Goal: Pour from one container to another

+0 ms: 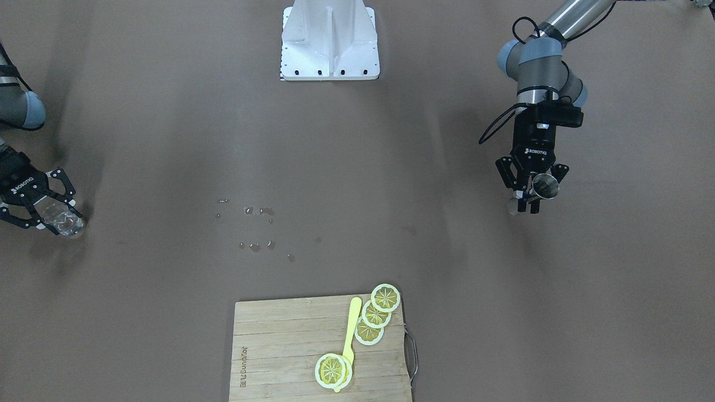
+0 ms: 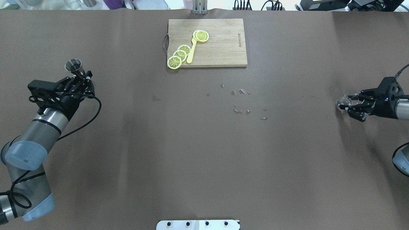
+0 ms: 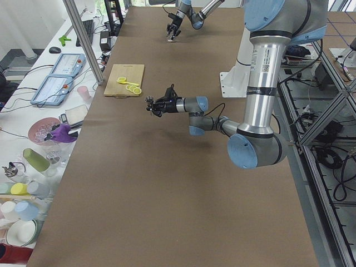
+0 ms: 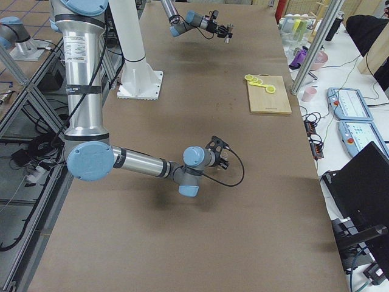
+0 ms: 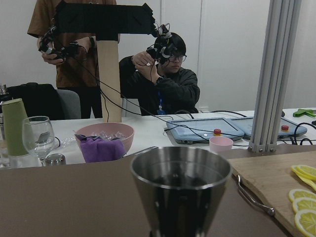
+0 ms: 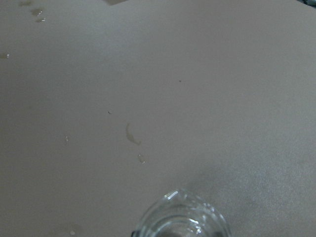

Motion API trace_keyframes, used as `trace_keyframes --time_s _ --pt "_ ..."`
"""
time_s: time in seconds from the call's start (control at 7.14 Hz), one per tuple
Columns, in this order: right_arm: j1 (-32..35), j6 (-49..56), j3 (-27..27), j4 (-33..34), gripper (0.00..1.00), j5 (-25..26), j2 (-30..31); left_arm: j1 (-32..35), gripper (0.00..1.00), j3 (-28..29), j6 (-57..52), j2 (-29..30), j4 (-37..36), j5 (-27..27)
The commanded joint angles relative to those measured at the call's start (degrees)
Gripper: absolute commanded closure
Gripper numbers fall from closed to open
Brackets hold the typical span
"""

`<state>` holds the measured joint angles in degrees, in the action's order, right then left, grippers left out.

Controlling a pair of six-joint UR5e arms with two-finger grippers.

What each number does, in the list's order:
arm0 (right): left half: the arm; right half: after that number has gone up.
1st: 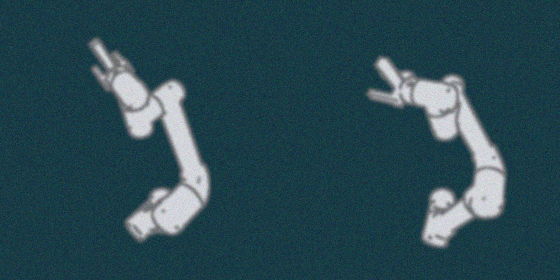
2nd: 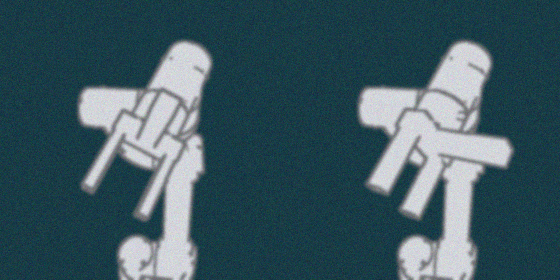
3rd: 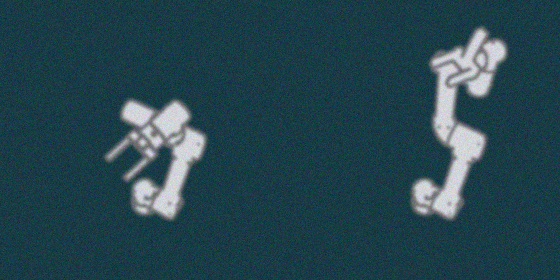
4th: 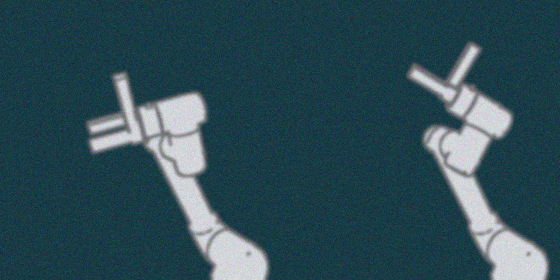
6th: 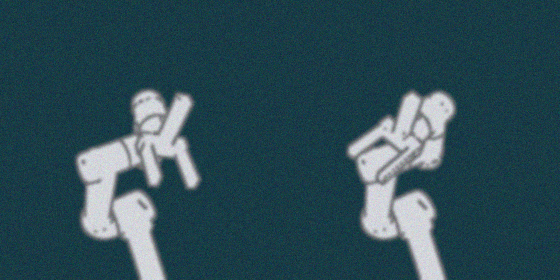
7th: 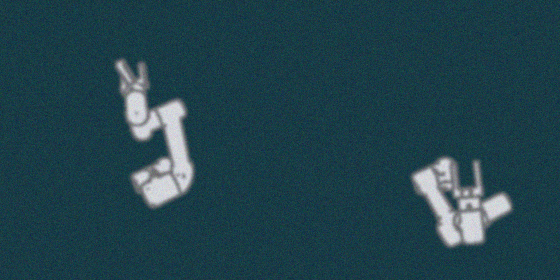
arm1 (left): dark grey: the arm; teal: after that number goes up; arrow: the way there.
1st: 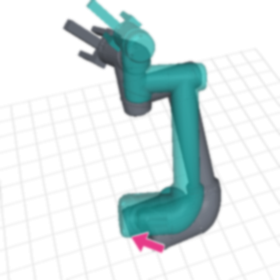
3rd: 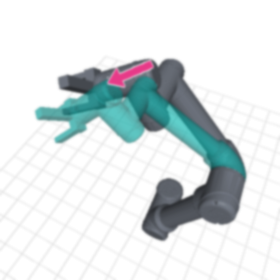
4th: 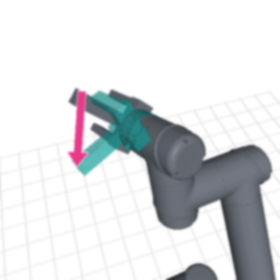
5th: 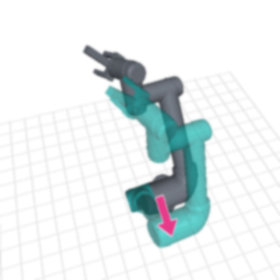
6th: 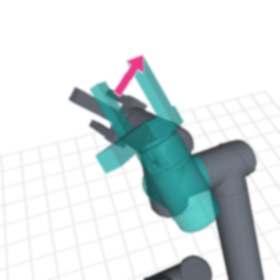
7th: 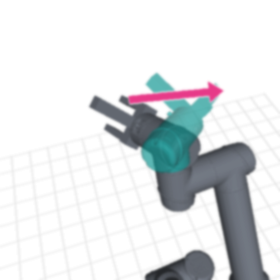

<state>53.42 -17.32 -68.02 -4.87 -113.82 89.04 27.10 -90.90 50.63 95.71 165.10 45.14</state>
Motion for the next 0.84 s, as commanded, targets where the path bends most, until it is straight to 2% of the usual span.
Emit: trace_keyframes --time_s 0.0,0.56,0.7 --pt "-0.2 -0.4 1.0 -2.1 0.00 0.2 -0.2 -1.8 1.00 -0.4 1.7 -1.0 -4.0 -4.9" --pt "-0.2 -0.8 0.7 -2.3 0.00 -0.6 0.1 -4.2 1.00 -0.1 6.1 -0.9 -13.5 -13.1" --pt "-0.1 -1.7 0.1 -2.3 0.00 -2.1 0.8 -4.6 1.00 0.2 6.7 -0.8 -14.3 -14.7"
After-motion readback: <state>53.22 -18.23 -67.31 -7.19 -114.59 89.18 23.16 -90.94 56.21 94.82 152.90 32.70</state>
